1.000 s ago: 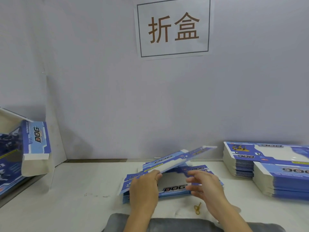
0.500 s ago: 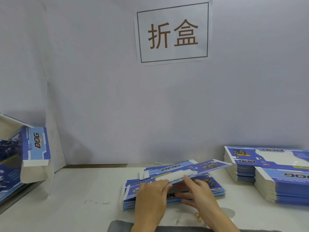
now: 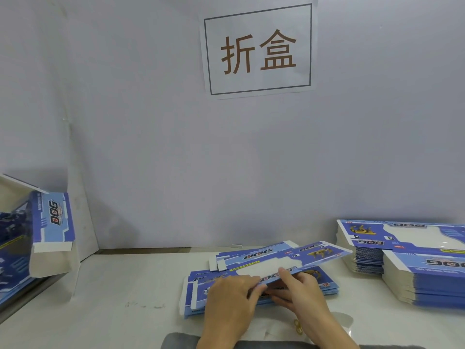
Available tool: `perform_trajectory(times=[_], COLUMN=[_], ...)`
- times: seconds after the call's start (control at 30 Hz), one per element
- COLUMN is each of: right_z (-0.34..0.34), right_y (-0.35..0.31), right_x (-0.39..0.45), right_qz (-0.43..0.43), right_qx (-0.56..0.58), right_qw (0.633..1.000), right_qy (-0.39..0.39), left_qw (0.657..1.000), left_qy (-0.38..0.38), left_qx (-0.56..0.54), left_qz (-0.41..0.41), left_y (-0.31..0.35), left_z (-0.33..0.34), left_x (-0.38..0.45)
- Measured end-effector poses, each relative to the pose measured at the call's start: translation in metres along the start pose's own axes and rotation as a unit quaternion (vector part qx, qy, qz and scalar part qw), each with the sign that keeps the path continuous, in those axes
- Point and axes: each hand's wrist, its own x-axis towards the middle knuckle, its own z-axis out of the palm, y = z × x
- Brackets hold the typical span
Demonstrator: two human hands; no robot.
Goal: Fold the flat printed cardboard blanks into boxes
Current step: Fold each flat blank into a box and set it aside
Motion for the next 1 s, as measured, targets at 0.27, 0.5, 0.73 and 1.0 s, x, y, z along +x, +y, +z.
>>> perform_trajectory(times=[0.27,0.5,0.73,1.0], right_z=[-0.007,-0.019,-0.023,-0.025], right_y=[-0.007,-0.044,-0.077,-0.085], right_x=[0.003,-0.008,-0.025,-0.034], right_qz=[-0.044,-0.213,-0.281,-0.322], right_qx=[0.028,-0.037,0.023,0.061], right_qw=[0.999,0.975,0.959,0.937], right_qy=[0.007,0.05,0.001,-0.119], left_qw=[0.994,0.949,0.911,0.83], left_qy=[-0.001,0.199,0.216,0.164], left_qx=[-0.099,-0.238,-0.332,-0.523], left_qz=[-0.046,-0.059,-0.114,-0.105], left_y=[0.005,0.011,0.021,0.031], left_z=[-0.005,-0.05,-0.086,-0.092], left_x=[0.001,0.013,0.017,0.013])
